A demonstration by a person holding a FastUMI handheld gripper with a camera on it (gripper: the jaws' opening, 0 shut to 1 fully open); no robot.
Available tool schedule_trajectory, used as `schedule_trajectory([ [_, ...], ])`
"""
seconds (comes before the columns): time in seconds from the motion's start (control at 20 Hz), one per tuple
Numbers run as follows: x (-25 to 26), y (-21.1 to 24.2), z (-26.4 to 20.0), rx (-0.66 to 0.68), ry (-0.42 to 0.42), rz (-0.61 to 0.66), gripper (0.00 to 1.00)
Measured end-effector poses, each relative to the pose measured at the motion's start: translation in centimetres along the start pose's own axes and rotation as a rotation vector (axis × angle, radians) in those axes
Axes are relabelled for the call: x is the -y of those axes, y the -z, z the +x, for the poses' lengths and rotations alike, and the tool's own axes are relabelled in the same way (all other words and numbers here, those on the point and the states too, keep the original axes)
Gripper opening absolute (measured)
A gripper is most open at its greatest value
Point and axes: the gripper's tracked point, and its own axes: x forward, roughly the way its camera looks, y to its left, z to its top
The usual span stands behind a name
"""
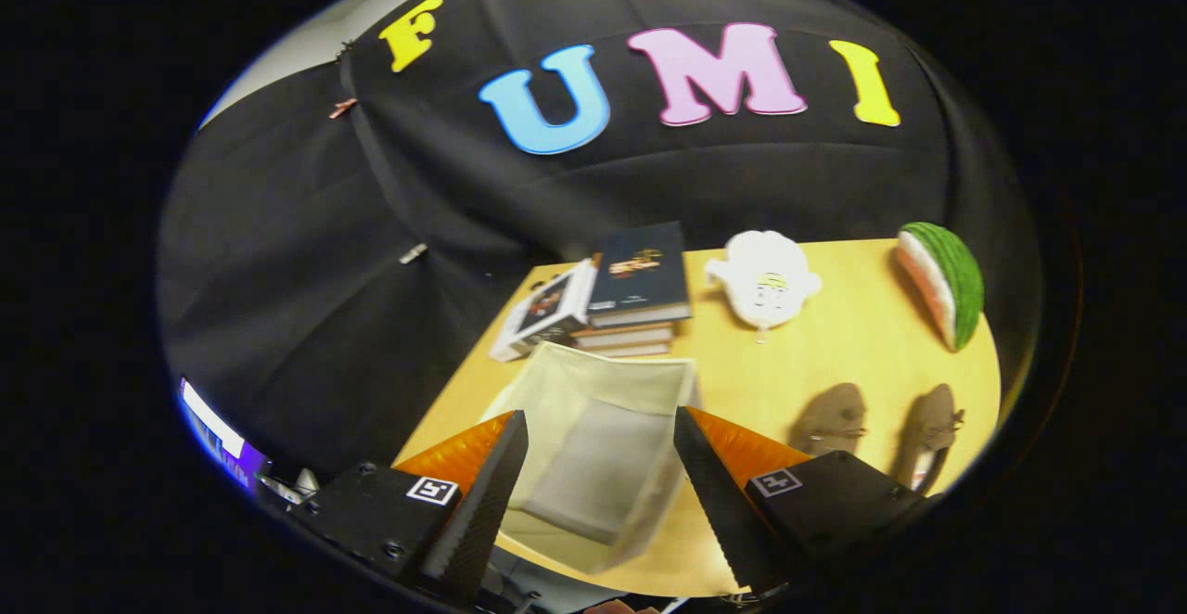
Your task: Open the storage box then place both shoes into the box .Put the left shoe in first, then the right shoe, with the right side of both shoes facing outward in a uniform manner.
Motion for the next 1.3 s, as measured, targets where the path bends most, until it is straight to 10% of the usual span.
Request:
schedule_trajectory([
  [0.5,20.4,9.7,-1.9,-0.255,0.315,0.010,0.98],
  [1.15,25.2,13.7,8.1,-0.381,0.273,0.065,0.98],
  [1.3,24.0,14.4,9.0,-0.423,0.227,0.127,0.76],
])
